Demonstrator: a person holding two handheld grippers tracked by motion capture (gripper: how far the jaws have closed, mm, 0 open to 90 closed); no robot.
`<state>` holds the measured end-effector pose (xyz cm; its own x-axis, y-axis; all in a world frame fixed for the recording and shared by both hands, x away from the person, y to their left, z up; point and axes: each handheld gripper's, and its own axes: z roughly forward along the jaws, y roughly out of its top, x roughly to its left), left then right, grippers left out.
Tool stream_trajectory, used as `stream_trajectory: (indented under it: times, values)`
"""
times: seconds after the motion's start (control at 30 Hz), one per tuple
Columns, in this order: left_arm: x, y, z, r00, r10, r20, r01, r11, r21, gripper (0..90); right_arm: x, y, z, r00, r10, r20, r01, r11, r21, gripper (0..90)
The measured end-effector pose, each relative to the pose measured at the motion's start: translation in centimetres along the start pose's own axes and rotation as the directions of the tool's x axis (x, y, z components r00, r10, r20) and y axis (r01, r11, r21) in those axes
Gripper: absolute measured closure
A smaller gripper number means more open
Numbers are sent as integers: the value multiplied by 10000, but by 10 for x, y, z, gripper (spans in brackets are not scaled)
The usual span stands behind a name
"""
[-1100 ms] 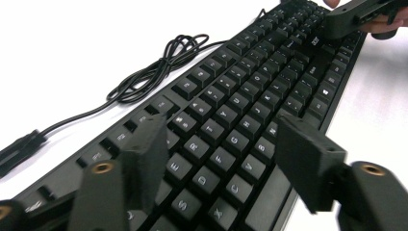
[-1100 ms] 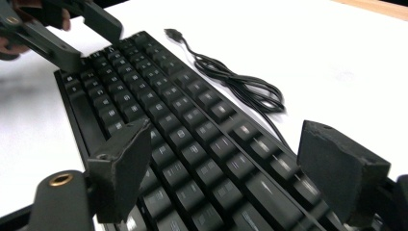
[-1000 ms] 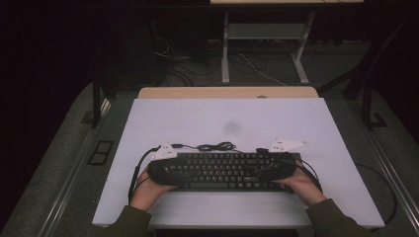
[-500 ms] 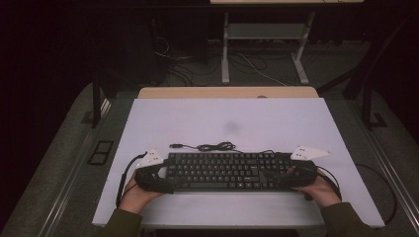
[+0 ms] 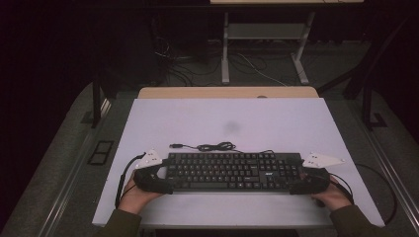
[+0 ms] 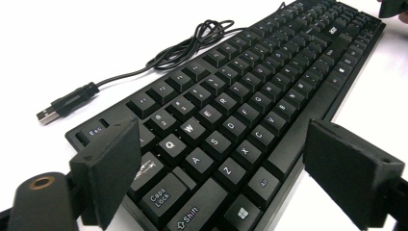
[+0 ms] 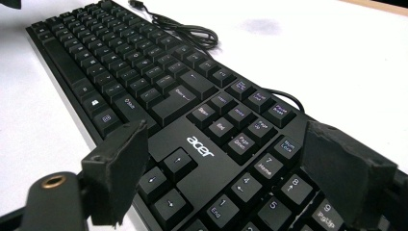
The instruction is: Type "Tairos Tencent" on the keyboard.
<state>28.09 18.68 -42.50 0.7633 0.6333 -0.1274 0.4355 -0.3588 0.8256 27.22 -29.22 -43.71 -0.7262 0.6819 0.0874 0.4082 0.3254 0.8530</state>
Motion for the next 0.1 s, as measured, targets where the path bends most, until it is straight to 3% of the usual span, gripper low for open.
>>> stream_trajectory:
  times: [0.1]
  values:
    - [1,0,0,10000,-71,-69,71,10000,0,101,0,0,0,10000,-2,-27,2,10000,-34,161]
